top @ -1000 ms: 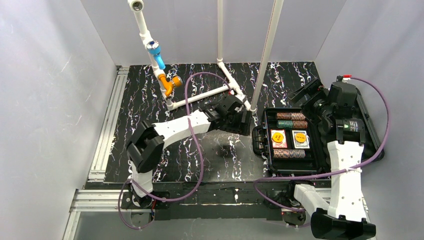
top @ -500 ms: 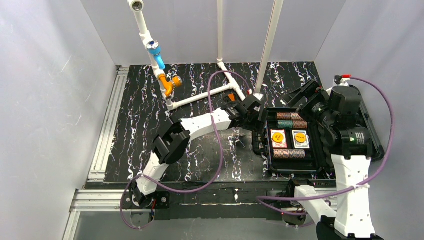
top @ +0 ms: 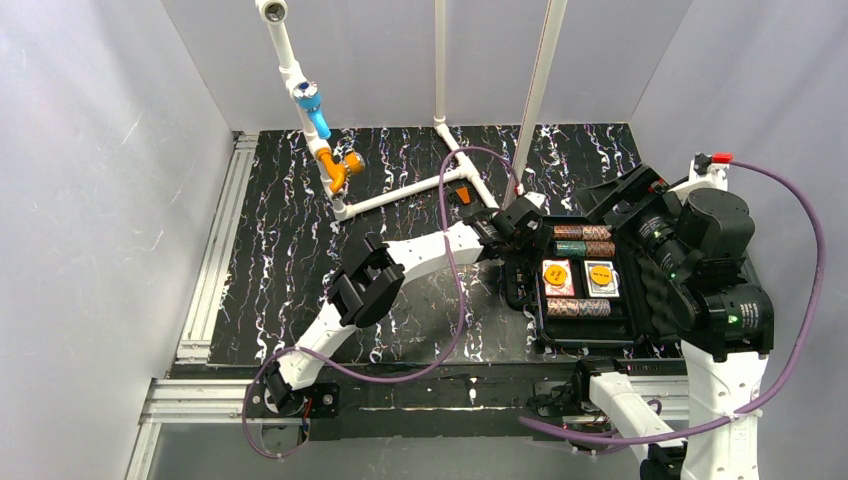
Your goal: Pack up texas hold em set
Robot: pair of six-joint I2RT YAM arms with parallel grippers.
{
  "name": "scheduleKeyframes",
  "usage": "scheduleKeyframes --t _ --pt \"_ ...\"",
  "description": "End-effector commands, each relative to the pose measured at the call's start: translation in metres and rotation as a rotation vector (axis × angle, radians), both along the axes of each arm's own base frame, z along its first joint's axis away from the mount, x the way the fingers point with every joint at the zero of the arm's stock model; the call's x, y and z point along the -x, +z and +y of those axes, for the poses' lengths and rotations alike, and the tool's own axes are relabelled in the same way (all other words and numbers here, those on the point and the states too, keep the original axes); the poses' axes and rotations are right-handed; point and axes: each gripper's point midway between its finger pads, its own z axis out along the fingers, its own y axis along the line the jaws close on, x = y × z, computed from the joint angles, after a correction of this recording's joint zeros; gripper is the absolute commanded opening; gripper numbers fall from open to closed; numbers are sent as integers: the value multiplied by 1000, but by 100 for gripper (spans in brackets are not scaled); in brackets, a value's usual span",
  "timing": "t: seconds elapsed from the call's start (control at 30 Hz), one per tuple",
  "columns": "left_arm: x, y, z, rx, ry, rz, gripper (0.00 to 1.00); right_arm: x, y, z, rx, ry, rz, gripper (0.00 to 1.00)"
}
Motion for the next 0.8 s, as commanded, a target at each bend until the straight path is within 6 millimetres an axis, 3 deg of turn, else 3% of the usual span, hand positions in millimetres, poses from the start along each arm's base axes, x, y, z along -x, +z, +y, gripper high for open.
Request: scheduleKeyframes --t 0.0,0.17,0.4,0.47,0.6,0.77 --pt "-8 11 -9 5 26 -48 70 4 5 0 14 5 -32 98" --pt "-12 6 -12 -14 54 -65 58 6 2 1 16 13 -28 98" --pt "-8 -13 -3 -68 84 -39 55 7 -3 2 19 19 -24 98" --pt "-6 -16 1 -84 91 -37 48 7 -5 2 16 20 -20 98" --pt "-1 -21 14 -120 130 -27 35 8 -7 3 10 20 -22 98" --pt "10 -28 40 -165 204 3 28 10 -8 4 0 22 -25 98"
